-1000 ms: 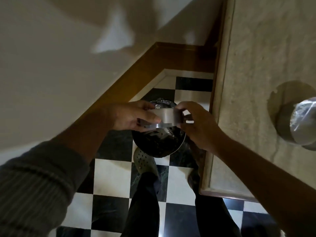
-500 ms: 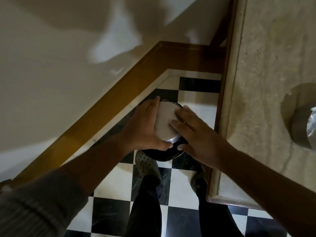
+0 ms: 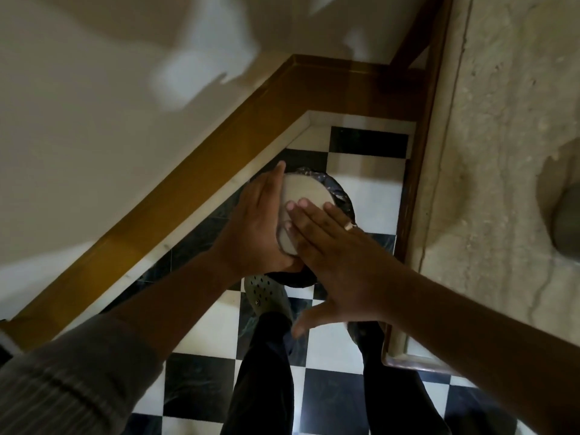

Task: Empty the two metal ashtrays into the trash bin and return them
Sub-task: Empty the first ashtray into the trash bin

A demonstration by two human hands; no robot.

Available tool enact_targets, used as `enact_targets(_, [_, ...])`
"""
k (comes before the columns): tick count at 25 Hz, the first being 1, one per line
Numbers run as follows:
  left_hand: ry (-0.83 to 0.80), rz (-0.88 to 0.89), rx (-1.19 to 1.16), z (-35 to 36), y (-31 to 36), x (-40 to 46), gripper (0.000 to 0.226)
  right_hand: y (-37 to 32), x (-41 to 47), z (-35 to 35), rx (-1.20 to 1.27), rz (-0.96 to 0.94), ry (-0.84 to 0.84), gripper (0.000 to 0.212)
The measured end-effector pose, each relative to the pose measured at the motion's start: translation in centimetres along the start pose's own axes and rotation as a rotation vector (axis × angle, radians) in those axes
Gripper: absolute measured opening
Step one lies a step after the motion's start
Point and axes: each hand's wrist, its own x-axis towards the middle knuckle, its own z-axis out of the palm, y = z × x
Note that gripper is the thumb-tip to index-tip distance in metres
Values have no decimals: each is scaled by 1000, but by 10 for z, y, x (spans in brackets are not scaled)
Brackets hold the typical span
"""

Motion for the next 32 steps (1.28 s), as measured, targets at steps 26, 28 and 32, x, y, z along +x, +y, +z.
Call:
enact_targets(26, [88,-770,-895,-51,75,-25,44,-7,-24,-25,1180,748,504,25])
enact_targets(28, [77,-780,-924,-62,104,-21,43,-9,-38,-33,1257,843,586,29])
enact_targets(32, [25,-827,-911,-66,160,-1,40,-3,-66,-49,1345,1021,704,27])
